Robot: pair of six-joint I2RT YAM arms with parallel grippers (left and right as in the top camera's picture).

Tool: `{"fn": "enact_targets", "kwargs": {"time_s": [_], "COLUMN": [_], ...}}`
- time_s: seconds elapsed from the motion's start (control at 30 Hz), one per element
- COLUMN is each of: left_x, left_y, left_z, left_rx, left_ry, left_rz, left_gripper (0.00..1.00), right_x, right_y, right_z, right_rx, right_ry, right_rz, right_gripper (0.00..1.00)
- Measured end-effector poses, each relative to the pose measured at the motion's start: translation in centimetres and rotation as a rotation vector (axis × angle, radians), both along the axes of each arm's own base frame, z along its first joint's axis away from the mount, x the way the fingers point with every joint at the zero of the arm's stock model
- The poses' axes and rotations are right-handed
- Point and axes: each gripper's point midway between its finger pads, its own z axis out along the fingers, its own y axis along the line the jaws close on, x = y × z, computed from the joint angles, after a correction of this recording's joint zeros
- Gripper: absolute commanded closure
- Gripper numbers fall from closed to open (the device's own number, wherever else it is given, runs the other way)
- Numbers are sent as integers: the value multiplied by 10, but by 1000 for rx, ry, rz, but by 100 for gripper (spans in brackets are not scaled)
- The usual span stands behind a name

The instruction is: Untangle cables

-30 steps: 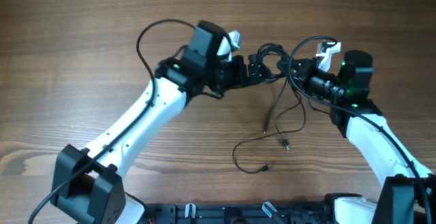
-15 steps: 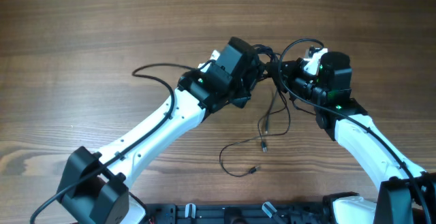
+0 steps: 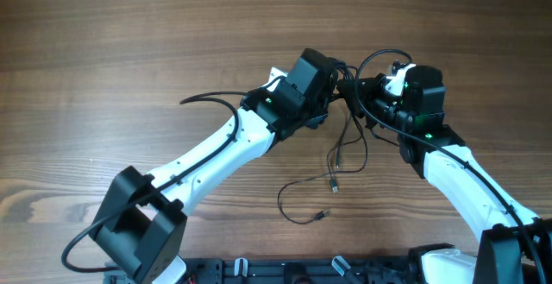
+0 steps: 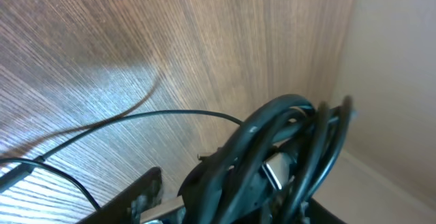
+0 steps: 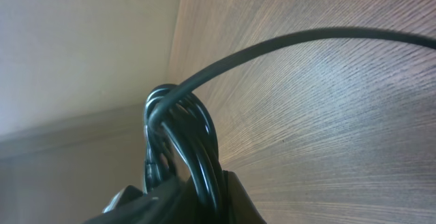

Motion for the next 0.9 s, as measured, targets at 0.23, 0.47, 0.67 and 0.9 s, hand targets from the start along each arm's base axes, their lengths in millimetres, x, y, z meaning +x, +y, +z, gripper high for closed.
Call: {"fn": "enact_targets", "kwargs": {"time_s": [0.23,0.47,0.67,0.9], "left_x": [0,6,32,40], "left_y": [-9,-4,40,56], "left_z": [1,2,-6,4], "left_rx": [-16,79,331,394], "left_ry": [-15,-110,-265,-490], "left_rz": [-8,-114,-392,-800], "left_gripper": [96,96,96,96], "right_x": [2,-3,-10,-7], "right_y": [-3,-6,-21,-39], "right_z": [-1,-11,-13,5], "right_rx": [0,-47,-123,-167], "right_ry": [12,27,-71,-265], "right_rz": [-28,-9,117,216], "right_gripper": [91,32,20,26]}}
